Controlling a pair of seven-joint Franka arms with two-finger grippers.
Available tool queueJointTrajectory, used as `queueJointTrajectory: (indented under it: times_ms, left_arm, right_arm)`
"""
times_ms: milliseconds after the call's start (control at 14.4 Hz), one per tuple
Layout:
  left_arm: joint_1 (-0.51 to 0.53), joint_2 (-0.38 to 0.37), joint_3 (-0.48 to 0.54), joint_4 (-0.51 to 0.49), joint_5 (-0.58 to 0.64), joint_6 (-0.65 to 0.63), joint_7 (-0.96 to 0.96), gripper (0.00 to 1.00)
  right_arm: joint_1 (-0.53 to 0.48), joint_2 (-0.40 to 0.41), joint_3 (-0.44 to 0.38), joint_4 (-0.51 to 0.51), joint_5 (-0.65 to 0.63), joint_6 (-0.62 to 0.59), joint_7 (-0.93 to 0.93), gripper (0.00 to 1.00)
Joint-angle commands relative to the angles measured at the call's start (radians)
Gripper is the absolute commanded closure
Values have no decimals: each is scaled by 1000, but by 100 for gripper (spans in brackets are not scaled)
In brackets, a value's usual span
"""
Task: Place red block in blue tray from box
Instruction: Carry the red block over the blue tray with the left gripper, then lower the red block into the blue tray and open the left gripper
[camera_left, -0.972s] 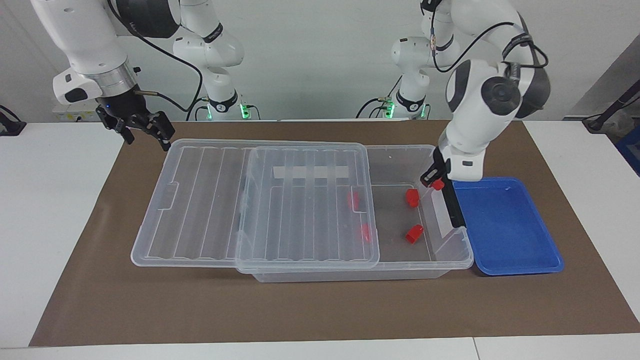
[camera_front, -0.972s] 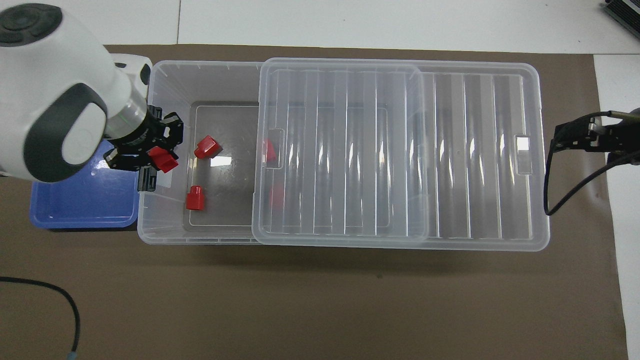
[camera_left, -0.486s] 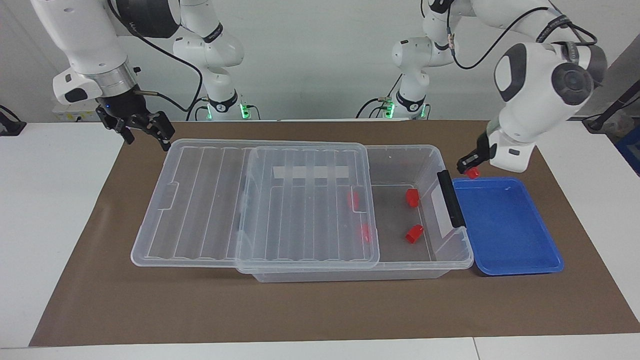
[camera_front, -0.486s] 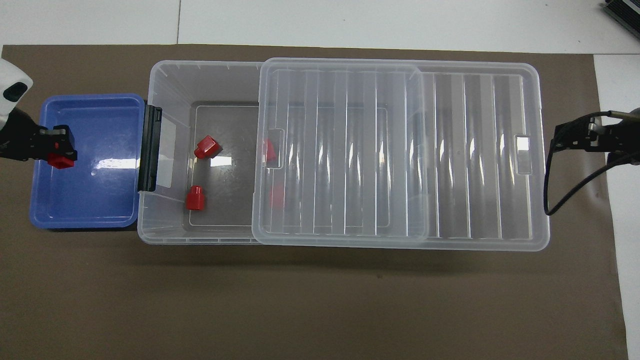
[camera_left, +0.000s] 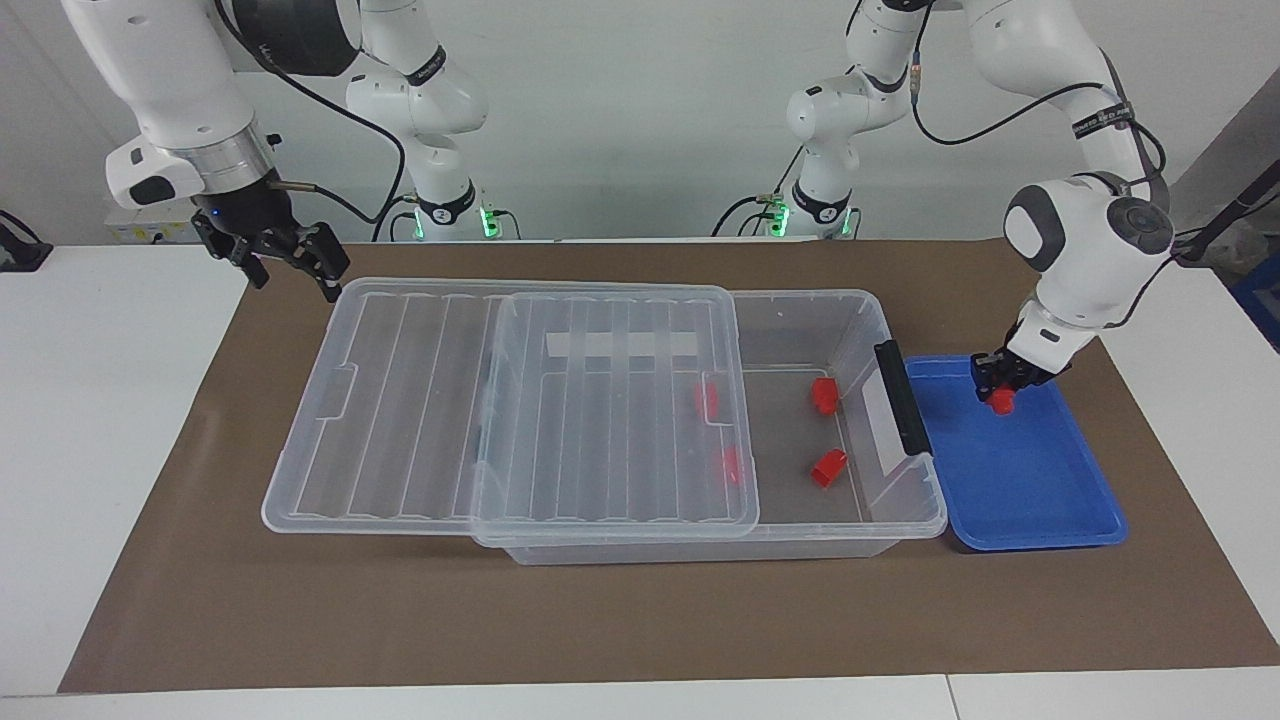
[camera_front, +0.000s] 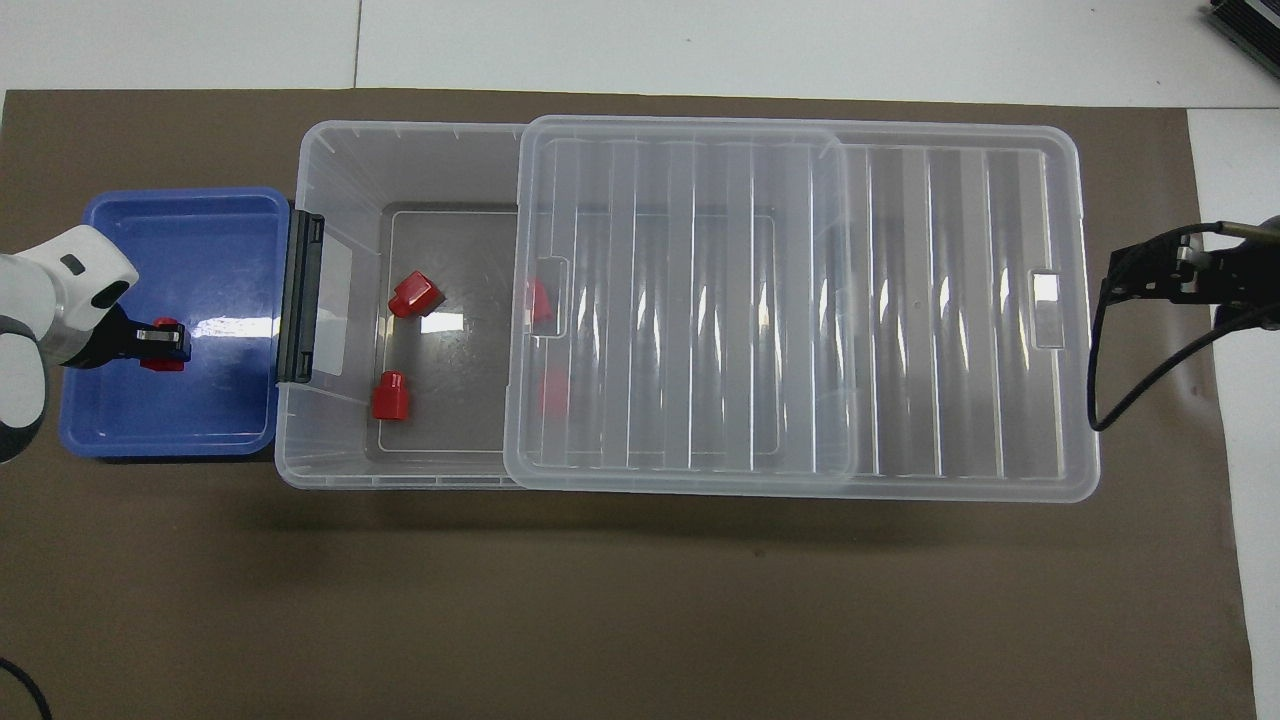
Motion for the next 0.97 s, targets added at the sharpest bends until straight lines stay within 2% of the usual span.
queueJointTrajectory:
  times_ms: [0,208,417,694,903]
  left_arm:
    - [37,24,-8,-30,20,75,6,100]
    - [30,51,-9,-30,17,121,-108,100]
    - [19,62,-9,-41,17,166,-140,100]
    - [2,55,-9,-156,17,273,-143,100]
    - [3,56,-9,-162,17,273,-143,100]
  right_arm:
    - [-7,5,4,12,10,-10,11,0]
    - [-8,5,4,12,10,-10,9,0]
    - [-7,5,4,12,10,-10,9,0]
    - [-7,5,4,12,10,-10,9,0]
    - [-8,5,4,12,10,-10,9,0]
